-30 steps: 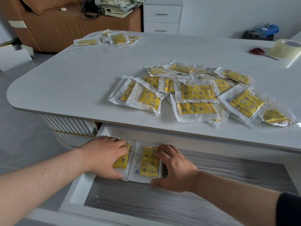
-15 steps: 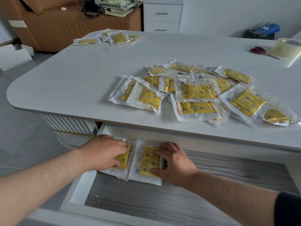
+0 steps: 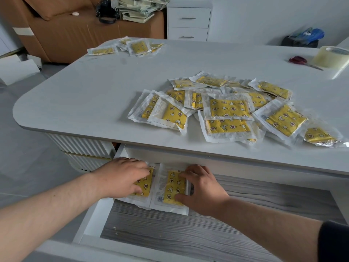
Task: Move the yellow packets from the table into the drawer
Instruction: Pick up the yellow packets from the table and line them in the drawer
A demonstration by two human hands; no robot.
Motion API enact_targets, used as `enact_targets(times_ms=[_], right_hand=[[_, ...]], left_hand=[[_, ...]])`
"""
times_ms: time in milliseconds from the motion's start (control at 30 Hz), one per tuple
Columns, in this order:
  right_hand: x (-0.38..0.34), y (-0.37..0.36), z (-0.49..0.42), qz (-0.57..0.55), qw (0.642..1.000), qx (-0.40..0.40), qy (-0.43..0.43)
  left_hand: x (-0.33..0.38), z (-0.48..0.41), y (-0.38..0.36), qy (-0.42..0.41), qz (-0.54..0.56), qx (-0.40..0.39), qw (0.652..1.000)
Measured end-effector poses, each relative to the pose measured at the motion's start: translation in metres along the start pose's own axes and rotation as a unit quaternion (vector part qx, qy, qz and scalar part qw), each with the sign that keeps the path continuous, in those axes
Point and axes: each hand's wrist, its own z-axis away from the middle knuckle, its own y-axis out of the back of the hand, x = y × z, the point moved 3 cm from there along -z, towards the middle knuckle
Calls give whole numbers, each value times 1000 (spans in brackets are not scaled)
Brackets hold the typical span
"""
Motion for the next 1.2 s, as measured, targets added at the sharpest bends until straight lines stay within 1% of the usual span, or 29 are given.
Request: enact_targets(times_ms=[67,133,200,300,367,467,600,700,800,900,1000,1067,1133,1200], right_hand=[[-4,6,2,-5,1000,6,4],[-9,15,8,-12,1000,-11,5],[-16,26,16,-18,998,-60,1],[-26,45,33,-43,985,-166,-17],[-34,60,45,-63,980,-187,-13],[-45,89,57,-67,984,-162,-6],[-61,132,67,-69,992,-106,-12],[-71,155,74,-77,993,-87,-23],[-77,169,84,-82,993,-75,-27],[-73,169,91,-116,991,-48,-40],[-65,157,94,-157,986,-18,-54],[-58,149,91,-142,988,-24,-50],[-48,147,85,-119,991,-43,-44],[-39,145,77,-125,990,-58,-40]], left_hand=[[2,5,8,11,19,4,1000],[3,12,19,30,45,10,999],[4,21,32,52,69,14,996],[11,38,47,80,111,9,990],[18,50,59,99,156,8,983],[30,65,82,111,228,25,967],[49,79,121,114,275,62,953],[69,84,142,127,327,88,932],[83,87,149,135,363,82,918],[89,89,144,153,383,76,908],[95,89,130,170,414,114,887],[92,86,119,171,423,117,882],[86,81,113,168,413,106,889],[78,75,111,171,423,116,882]])
